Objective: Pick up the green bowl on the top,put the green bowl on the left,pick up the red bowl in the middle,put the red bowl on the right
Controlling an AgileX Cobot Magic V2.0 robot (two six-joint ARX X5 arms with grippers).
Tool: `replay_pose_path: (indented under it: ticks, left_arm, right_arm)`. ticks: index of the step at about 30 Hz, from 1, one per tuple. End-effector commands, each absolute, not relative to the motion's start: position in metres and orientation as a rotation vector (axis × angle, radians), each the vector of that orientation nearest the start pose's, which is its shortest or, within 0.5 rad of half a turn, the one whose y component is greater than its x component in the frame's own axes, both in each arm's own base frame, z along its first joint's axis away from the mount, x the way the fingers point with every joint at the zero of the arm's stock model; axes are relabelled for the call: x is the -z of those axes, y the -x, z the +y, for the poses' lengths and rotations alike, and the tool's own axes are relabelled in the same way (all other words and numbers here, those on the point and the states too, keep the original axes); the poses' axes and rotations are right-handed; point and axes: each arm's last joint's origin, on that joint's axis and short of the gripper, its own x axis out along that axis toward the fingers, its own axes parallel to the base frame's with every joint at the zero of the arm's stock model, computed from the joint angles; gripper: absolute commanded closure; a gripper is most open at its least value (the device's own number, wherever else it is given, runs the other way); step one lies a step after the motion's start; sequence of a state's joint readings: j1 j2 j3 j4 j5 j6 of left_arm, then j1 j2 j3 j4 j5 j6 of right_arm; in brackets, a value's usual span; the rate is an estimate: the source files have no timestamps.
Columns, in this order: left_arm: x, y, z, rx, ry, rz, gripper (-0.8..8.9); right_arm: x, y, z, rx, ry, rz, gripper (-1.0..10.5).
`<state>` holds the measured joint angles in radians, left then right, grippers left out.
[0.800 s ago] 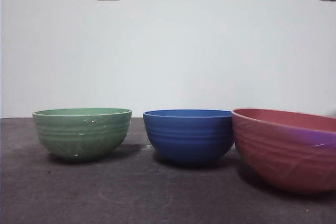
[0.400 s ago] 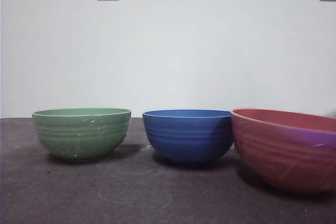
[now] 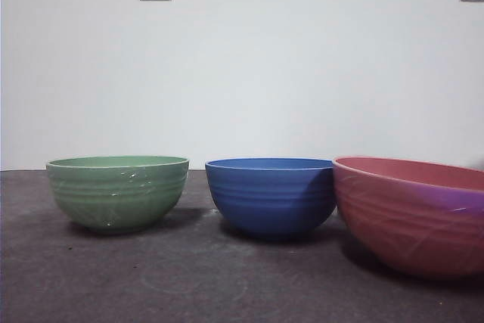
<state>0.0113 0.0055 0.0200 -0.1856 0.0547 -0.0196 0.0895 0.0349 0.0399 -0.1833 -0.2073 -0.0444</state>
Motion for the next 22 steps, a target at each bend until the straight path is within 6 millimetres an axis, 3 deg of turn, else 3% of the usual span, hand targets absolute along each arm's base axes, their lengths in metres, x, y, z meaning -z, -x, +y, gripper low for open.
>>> replay_pose_path:
  ticks: [1, 5, 22]
  left_arm:
    - [-0.1470, -0.0961, -0.0002, 0.037, 0.032, 0.184, 8.17]
    - [-0.1470, -0.0961, -0.0002, 0.037, 0.032, 0.184, 8.17]
    - [-0.1470, -0.0961, -0.0002, 0.037, 0.032, 0.184, 8.17]
  right_arm:
    - [-0.1492, -0.0953, 0.0142, -0.290, 0.003, 0.184, 9.5]
    - [-0.1478, -0.0957, 0.0142, -0.284, -0.066, 0.212, 9.5]
    - [-0.1474, -0.0960, 0.0142, -0.283, -0.066, 0.217, 9.5]
